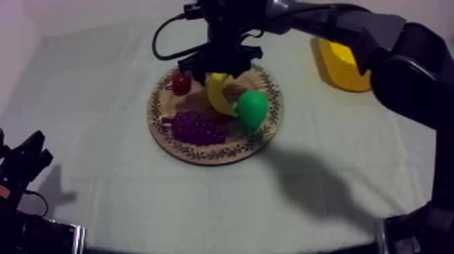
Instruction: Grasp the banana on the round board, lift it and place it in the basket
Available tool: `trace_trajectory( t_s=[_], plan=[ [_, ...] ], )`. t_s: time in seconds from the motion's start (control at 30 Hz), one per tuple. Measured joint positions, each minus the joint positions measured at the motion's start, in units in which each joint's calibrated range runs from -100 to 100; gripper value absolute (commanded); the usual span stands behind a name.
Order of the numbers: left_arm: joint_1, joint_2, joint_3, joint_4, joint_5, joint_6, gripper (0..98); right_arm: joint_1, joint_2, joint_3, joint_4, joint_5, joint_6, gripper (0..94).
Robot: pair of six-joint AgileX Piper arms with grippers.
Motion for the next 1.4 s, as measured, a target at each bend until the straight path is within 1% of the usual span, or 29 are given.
trace_trajectory(
  t_s=[0.2, 0.5, 0.53, 0.63, 0.7, 0.77, 0.83, 1.0, 1.1, 1.4],
  plan=[
    [0.0, 0.0, 0.0, 0.00, 0.0, 0.0, 0.0, 0.0, 3.5, -0.4, -0.5, -1.9, 0.0, 51.5],
    [0.0, 0.0, 0.0, 0.00, 0.0, 0.0, 0.0, -0.1, 7.3, -2.0, -0.5, -4.8, 0.0, 50.2],
    [0.0, 0.0, 0.0, 0.00, 0.0, 0.0, 0.0, -0.1, 7.8, -2.4, -0.5, -4.9, 0.1, 47.4],
    [0.0, 0.0, 0.0, 0.00, 0.0, 0.0, 0.0, 0.0, 8.6, -3.1, -0.5, -5.9, 0.0, 29.7],
    [0.0, 0.0, 0.0, 0.00, 0.0, 0.0, 0.0, 0.1, 9.0, -3.3, -0.4, -6.5, -0.3, 20.5],
    [0.0, 0.0, 0.0, 0.00, 0.0, 0.0, 0.0, 0.1, 9.2, -3.5, -0.1, -6.6, -0.3, 15.8],
    [0.0, 0.0, 0.0, 0.00, 0.0, 0.0, 0.0, 0.2, 9.3, -3.8, 0.0, -6.5, -0.3, 13.2],
    [0.0, 0.0, 0.0, 0.00, 0.0, 0.0, 0.0, 0.4, 8.4, -3.1, 1.0, -5.7, -0.8, 10.8],
    [0.0, 0.0, 0.0, 0.00, 0.0, 0.0, 0.0, 0.4, 6.0, -1.4, 2.1, -5.2, -1.1, 10.5],
    [0.0, 0.0, 0.0, 0.00, 0.0, 0.0, 0.0, -0.1, -7.7, 6.3, 3.9, -2.8, -1.4, 10.4]
  ],
)
